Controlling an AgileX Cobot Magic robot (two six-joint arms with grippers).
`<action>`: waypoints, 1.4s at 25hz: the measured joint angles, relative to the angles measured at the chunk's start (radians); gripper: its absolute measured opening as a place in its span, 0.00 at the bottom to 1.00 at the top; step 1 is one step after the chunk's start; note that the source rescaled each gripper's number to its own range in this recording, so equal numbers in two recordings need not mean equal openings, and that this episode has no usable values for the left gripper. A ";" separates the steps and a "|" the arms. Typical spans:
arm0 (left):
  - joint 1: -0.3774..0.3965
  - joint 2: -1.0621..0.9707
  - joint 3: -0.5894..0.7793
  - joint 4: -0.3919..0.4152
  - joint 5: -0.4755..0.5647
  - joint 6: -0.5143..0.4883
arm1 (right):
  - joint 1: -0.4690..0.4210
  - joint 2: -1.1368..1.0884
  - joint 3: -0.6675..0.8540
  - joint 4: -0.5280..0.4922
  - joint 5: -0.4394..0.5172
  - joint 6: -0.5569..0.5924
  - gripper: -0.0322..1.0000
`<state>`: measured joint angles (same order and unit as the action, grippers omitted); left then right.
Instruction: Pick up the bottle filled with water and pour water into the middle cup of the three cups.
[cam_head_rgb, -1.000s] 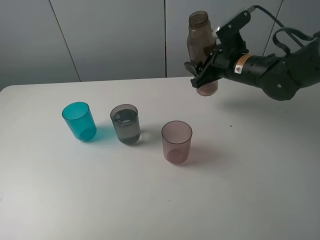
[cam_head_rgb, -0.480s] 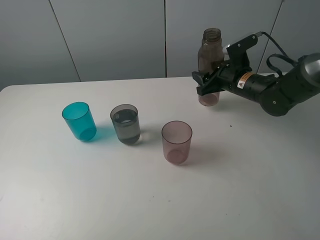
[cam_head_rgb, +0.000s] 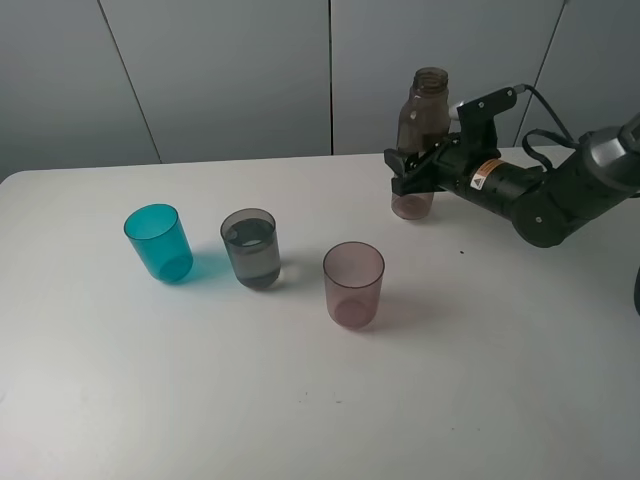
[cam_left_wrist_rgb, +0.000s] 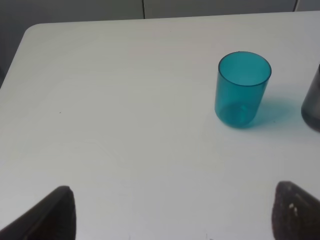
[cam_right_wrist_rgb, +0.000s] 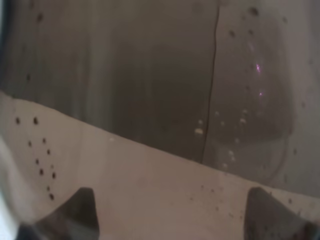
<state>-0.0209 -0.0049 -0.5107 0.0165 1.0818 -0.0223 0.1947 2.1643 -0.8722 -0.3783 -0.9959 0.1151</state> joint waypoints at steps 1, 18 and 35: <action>0.000 0.000 0.000 0.000 0.000 0.000 | 0.000 0.001 0.000 0.000 0.000 0.000 0.07; 0.000 0.000 0.000 0.000 0.000 0.005 | 0.000 0.010 0.000 0.000 0.042 0.031 0.07; 0.000 0.000 0.000 0.000 0.000 0.008 | 0.000 -0.006 0.006 -0.039 0.095 0.051 0.82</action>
<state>-0.0209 -0.0049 -0.5107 0.0165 1.0818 -0.0145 0.1947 2.1582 -0.8664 -0.4175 -0.9009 0.1657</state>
